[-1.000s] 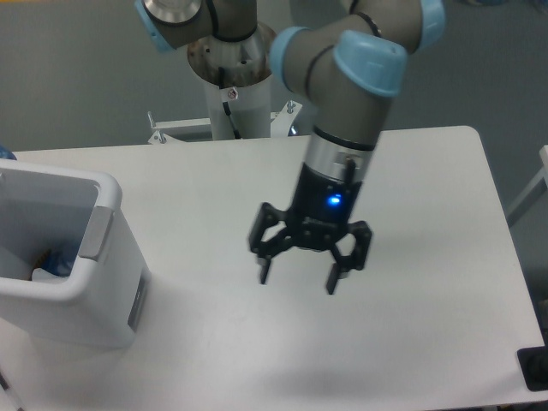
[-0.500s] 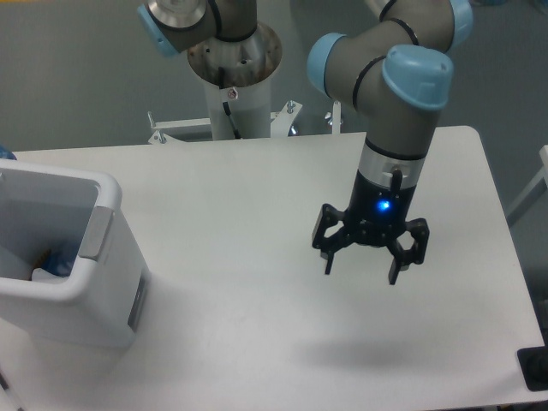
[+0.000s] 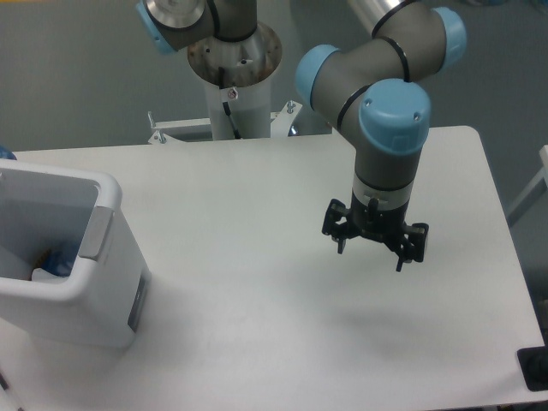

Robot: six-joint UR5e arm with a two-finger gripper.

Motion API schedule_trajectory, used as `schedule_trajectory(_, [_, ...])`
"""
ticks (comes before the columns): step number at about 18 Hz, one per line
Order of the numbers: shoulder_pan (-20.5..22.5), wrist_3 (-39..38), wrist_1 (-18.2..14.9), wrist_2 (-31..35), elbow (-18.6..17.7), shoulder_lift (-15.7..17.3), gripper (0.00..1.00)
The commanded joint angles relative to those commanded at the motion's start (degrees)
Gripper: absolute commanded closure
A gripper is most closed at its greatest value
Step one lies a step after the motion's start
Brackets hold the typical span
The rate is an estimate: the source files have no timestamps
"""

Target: Place the trash in the trash can

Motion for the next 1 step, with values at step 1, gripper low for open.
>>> schedule_trajectory(1, [0.00,0.53,0.09,0.00,-0.44,0.18,0.00])
